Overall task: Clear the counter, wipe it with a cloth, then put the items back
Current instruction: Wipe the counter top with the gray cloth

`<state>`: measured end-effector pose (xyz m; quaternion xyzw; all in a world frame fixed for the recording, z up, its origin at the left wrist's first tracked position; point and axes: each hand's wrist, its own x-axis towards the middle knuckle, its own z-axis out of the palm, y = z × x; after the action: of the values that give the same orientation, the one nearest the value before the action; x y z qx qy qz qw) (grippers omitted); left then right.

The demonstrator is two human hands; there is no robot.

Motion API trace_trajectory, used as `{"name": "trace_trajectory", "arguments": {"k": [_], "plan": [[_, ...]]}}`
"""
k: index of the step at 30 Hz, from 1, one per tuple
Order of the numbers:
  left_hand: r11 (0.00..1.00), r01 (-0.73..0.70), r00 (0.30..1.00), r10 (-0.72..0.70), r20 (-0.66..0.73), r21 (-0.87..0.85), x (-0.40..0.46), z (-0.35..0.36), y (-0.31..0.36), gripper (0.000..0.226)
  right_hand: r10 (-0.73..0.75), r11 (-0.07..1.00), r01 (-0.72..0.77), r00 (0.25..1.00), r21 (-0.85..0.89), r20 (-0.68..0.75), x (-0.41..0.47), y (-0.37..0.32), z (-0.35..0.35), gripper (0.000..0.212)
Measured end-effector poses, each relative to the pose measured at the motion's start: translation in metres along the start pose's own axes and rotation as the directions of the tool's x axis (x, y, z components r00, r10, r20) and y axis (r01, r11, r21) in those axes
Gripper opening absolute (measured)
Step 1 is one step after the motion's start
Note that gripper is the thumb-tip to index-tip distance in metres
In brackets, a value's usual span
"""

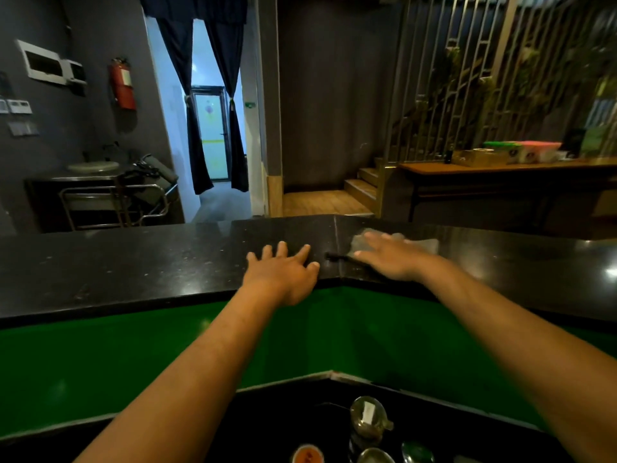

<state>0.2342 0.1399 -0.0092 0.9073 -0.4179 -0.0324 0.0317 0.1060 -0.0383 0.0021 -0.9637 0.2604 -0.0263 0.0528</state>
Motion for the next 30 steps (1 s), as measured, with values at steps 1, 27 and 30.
{"name": "trace_trajectory", "arguments": {"k": [1, 27, 30], "plan": [[0.999, -0.045, 0.999, 0.045, 0.006, -0.016, 0.005, 0.002, 0.018, 0.059, -0.05, 0.998, 0.05, 0.999, 0.024, 0.0, -0.006, -0.001, 0.006, 0.061], [0.999, -0.033, 0.993, 0.035, -0.109, 0.02, 0.024, 0.01, 0.047, 0.059, -0.013, 0.999, 0.01, 0.998, 0.052, 0.065, -0.043, 0.049, -0.002, 0.063], [1.0, -0.024, 0.998, 0.024, -0.053, -0.002, 0.016, 0.009, 0.066, 0.061, 0.209, 0.975, -0.211, 0.977, 0.072, 0.032, -0.075, 0.096, -0.019, 0.058]]}}
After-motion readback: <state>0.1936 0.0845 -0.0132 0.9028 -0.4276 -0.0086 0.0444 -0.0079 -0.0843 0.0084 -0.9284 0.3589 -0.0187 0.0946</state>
